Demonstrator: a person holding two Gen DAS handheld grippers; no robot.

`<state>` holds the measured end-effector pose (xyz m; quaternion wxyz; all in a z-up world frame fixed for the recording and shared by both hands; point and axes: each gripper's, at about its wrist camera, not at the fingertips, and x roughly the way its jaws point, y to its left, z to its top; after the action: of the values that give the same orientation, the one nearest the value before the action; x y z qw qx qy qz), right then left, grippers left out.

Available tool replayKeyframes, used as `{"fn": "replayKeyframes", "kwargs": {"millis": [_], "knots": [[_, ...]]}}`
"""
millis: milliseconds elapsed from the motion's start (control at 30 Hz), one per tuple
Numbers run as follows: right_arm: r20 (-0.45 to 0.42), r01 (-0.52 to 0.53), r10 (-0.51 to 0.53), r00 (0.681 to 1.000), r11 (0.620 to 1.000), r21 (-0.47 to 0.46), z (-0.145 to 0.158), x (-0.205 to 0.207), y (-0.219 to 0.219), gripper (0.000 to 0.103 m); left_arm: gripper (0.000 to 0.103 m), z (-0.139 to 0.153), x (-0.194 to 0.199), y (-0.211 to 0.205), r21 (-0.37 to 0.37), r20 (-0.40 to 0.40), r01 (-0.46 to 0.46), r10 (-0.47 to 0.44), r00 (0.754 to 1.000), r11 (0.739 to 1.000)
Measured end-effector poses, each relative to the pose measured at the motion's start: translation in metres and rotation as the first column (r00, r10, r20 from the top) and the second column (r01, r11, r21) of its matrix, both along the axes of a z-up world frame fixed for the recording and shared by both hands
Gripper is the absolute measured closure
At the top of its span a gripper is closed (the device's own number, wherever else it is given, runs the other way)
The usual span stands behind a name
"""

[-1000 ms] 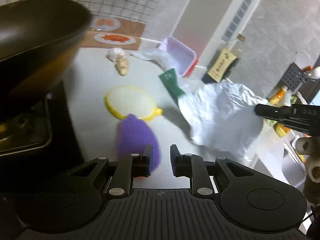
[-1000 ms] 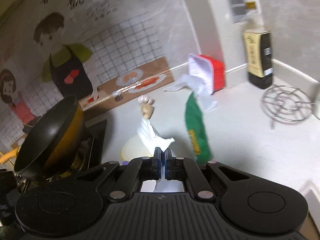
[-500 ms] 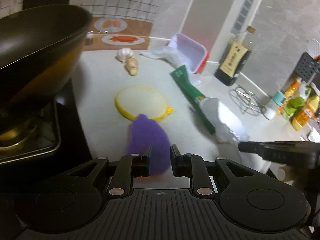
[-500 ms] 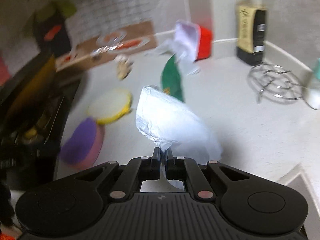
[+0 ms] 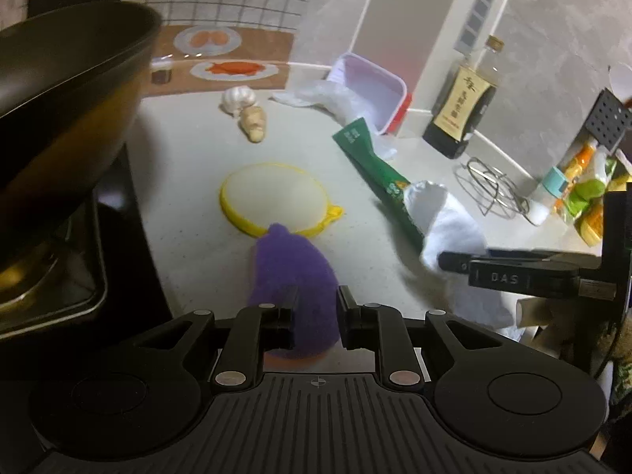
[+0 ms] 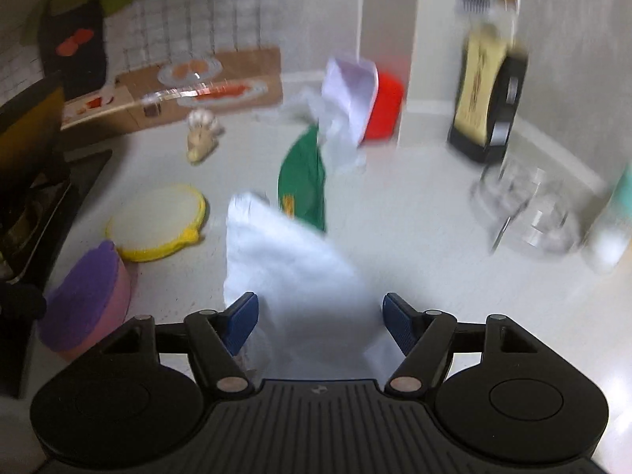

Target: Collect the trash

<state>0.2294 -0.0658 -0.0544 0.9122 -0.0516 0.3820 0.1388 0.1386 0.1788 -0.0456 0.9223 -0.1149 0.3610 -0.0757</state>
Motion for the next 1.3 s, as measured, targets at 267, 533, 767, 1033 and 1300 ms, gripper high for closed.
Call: {"fn": "replayKeyframes", "kwargs": {"millis": [267, 533, 767, 1033, 1300], "knots": [[-0.112, -0.021, 0.033, 0.993, 0.994, 0.104, -0.005, -0.035, -0.007, 0.097, 0.082, -0.007, 0.011, -0.014, 0.056, -0.019, 0.021, -0.02, 1.0, 0.998], [-0.09, 0.001, 0.01, 0.996, 0.993, 0.114, 0.007, -0.068, -0.023, 0.097, 0.081, -0.015, 0.009, -0.029, 0.126, -0.017, 0.075, -0.073, 0.997, 0.989], [-0.106, 0.017, -0.007, 0.994, 0.996, 0.093, -0.001, -0.074, -0.025, 0.096, 0.081, -0.015, -0.007, -0.031, 0.164, -0.012, 0.135, -0.135, 0.991, 0.977], [-0.117, -0.001, 0.014, 0.993, 0.994, 0.108, -0.004, -0.08, -0.021, 0.096, 0.081, -0.007, -0.016, -0.033, 0.219, 0.033, 0.114, -0.124, 0.992, 0.969], [-0.121, -0.014, 0.027, 0.992, 0.994, 0.105, -0.005, -0.084, -0.021, 0.096, 0.075, -0.017, 0.001, -0.056, 0.333, 0.002, 0.162, -0.173, 0.985, 0.929]]}}
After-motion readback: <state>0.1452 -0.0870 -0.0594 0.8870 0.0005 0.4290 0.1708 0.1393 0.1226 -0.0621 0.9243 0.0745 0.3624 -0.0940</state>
